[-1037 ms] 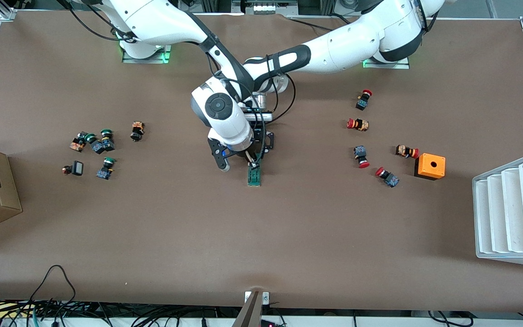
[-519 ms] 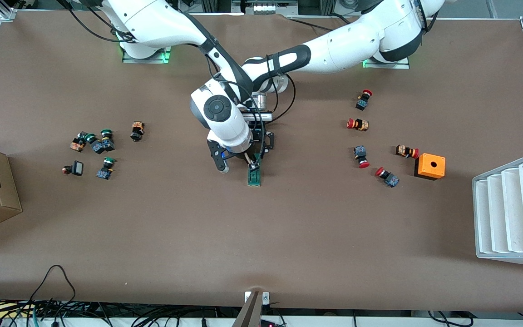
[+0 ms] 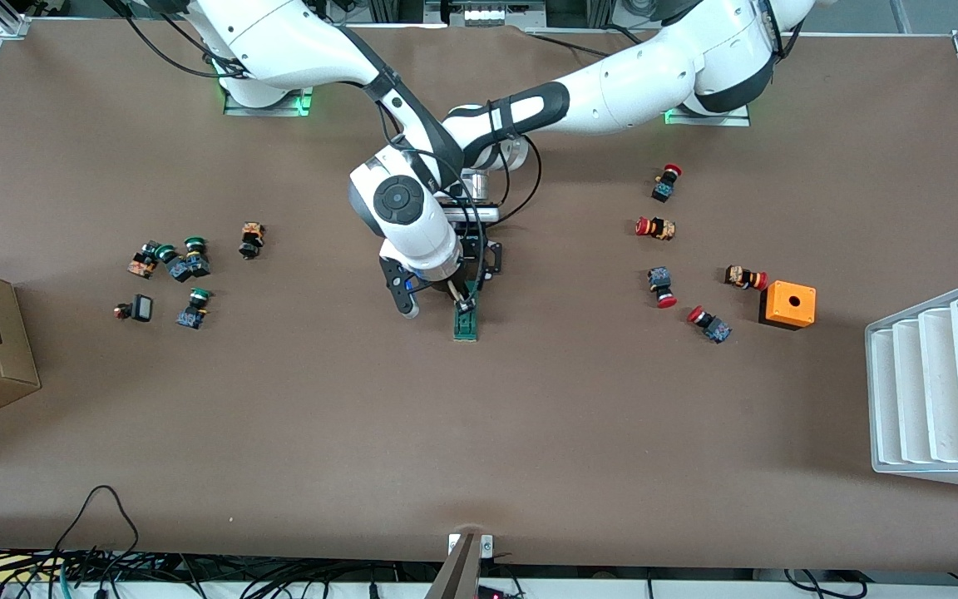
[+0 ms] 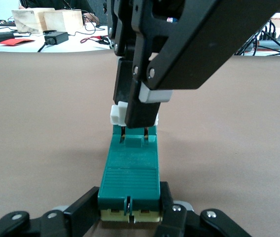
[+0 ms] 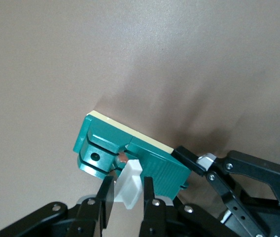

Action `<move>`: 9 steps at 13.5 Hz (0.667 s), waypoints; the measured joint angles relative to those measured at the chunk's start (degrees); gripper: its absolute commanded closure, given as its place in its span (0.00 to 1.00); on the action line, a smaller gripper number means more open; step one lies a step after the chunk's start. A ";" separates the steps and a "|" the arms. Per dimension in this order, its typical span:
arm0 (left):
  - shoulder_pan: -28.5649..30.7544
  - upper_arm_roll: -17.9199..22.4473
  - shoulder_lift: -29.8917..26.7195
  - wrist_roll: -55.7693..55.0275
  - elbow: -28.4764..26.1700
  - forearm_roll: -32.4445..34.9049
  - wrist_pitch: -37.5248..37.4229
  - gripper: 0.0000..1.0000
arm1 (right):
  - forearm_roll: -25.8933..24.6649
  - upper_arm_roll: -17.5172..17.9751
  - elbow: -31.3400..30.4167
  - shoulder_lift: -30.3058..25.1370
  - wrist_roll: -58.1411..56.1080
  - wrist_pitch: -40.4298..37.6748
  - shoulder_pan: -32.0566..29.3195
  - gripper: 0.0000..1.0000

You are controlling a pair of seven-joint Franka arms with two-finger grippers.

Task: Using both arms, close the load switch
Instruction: 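Swing the white handle down toward the contacts with the right gripper, then press the handle blades fully into the contacts with the right gripper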

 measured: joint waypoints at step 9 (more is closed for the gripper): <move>0.00 0.00 0.00 0.00 0.00 0.00 0.00 0.86 | 0.00 0.16 1.22 0.11 0.00 0.13 -1.34 0.78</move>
